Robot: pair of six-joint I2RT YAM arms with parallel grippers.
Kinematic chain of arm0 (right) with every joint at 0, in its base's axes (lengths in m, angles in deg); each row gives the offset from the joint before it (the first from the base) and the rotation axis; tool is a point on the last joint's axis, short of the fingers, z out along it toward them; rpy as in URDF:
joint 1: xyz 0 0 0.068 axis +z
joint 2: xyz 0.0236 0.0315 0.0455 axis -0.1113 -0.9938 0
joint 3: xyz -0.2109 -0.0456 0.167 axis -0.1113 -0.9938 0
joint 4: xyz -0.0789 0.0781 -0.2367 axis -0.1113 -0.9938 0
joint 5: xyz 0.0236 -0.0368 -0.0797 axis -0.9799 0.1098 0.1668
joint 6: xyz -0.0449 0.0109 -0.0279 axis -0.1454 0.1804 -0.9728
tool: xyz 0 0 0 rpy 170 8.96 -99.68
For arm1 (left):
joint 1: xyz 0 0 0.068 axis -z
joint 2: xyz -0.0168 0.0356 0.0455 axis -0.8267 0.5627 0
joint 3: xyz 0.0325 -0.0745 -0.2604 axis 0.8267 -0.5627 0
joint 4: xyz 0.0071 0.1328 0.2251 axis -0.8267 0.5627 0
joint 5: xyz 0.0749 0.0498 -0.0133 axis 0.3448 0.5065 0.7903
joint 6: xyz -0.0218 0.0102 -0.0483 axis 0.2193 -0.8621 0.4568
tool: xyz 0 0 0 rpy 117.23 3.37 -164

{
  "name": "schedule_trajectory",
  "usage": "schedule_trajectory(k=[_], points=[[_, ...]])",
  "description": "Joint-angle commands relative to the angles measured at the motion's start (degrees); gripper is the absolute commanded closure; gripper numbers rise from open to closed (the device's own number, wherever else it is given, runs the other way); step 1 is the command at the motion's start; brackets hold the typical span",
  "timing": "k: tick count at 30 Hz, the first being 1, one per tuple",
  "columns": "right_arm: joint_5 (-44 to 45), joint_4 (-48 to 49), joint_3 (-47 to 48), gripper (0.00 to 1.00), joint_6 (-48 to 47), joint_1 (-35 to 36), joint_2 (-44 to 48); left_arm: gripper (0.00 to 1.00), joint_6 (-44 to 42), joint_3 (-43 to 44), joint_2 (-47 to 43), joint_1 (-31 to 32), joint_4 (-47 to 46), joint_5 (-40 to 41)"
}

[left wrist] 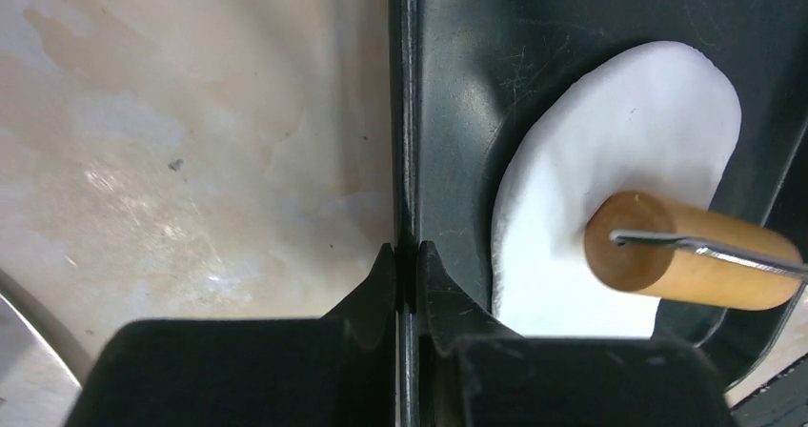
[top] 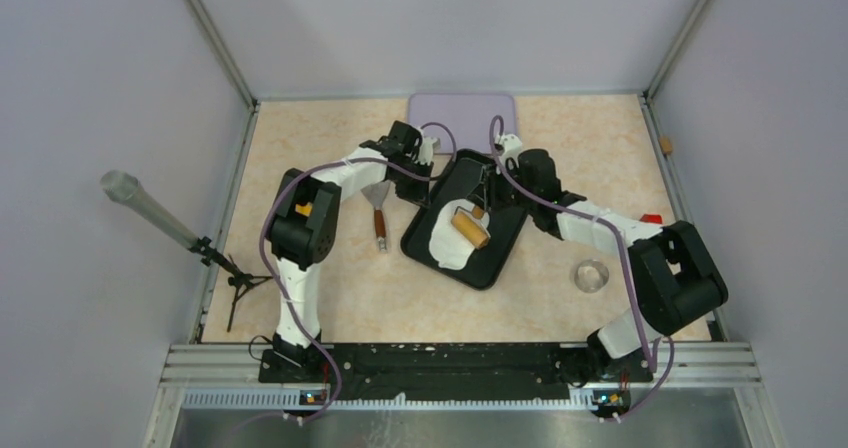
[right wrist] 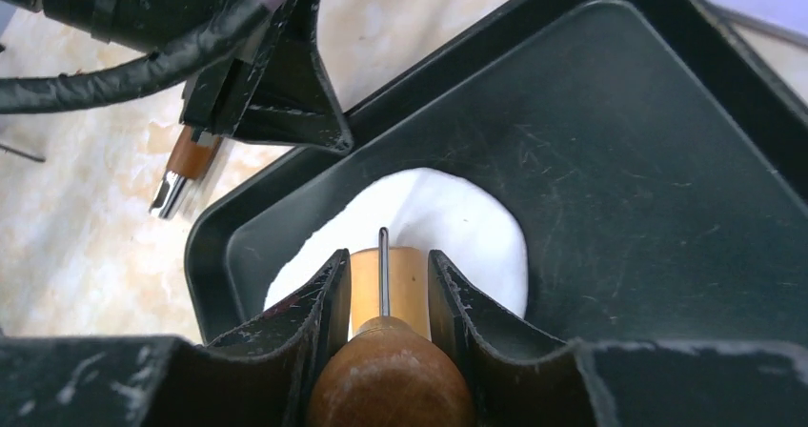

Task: Roll out the dumpling wrappers from the dough
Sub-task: Flatten out the dough on the work surface.

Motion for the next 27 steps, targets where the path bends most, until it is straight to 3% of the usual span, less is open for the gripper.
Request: schedule_trajectory(k=[1,6,14,19,27], points=[[7.5,-9.5,-0.3,1.00,-4.5,-1.4,-0.5,1.00,-8.2,5.3,2.6,-1.4,5.2,6.6],[5.8,-9.4,-1.0,1.00,-5.9,-0.3,0.3,1.00,-15.1,11.1,5.2,0.9,9.4,8.7],[4.3,-6.9,-3.4,1.00,-5.8,8.7,-1.9,1.00,-22.6,23.2,11.9,5.1,16.4,13.3],[1.2,-5.8,-4.2,1.00,-5.2,13.1,-4.6,1.00,-26.7,31.0,15.7,5.9,20.8,12.2],[2.7,-4.8,-3.5,1.00,-3.4,18.3,-4.6,1.00,-32.9,32.3,16.6,8.8,19.6,13.8]])
